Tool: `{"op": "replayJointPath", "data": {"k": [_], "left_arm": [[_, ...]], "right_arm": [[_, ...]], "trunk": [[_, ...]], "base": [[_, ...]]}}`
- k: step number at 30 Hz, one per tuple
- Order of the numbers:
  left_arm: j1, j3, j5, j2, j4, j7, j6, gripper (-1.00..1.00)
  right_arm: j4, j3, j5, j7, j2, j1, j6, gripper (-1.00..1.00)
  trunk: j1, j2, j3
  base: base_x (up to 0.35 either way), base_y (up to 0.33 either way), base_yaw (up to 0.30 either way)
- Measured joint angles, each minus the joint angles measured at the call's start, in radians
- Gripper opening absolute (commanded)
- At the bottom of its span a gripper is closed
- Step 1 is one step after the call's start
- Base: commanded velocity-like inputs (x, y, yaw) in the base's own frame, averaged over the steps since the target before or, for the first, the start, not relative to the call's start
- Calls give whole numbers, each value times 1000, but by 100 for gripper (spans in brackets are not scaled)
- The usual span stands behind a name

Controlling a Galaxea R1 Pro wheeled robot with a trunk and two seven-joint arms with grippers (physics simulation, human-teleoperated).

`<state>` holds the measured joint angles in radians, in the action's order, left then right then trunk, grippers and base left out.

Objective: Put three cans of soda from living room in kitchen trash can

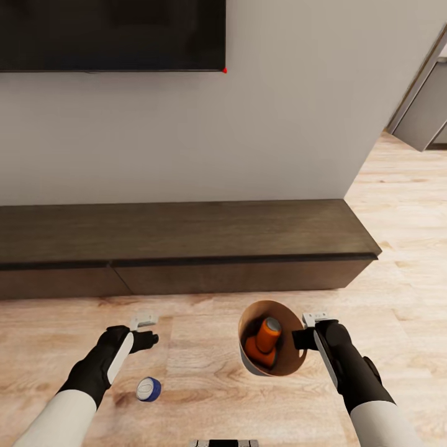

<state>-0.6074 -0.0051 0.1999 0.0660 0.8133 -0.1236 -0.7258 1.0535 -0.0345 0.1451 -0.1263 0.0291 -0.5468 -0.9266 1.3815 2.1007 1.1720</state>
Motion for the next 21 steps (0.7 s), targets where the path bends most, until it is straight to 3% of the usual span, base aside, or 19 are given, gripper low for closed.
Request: {"op": "replayJointPath", "data": {"k": [5, 9, 12, 16, 21], "left_arm": [[0, -2, 0, -1, -14, -3, 16, 100], [0, -2, -1, -3, -26, -2, 29, 100], [0, -3, -1, -3, -36, -2, 37, 100], [0, -3, -1, -3, -40, -1, 39, 100], [-3, -2, 1, 0, -41, 7, 29, 100]], "right_arm": [[-1, -2, -3, -2, 2, -7, -8, -100], [-1, -3, 1, -7, 10, -24, -67, -100], [-2, -4, 1, -14, 14, -63, -113, -100], [5, -4, -7, -20, 11, -140, -118, -100], [-2, -4, -4, -19, 5, -177, -120, -100]], "trunk": [[19, 35, 16], [27, 49, 22], [27, 49, 22], [34, 63, 28], [54, 98, 44]], "base": [[0, 0, 0], [0, 0, 0], [0, 0, 0], [0, 0, 0], [0, 0, 0]]}}
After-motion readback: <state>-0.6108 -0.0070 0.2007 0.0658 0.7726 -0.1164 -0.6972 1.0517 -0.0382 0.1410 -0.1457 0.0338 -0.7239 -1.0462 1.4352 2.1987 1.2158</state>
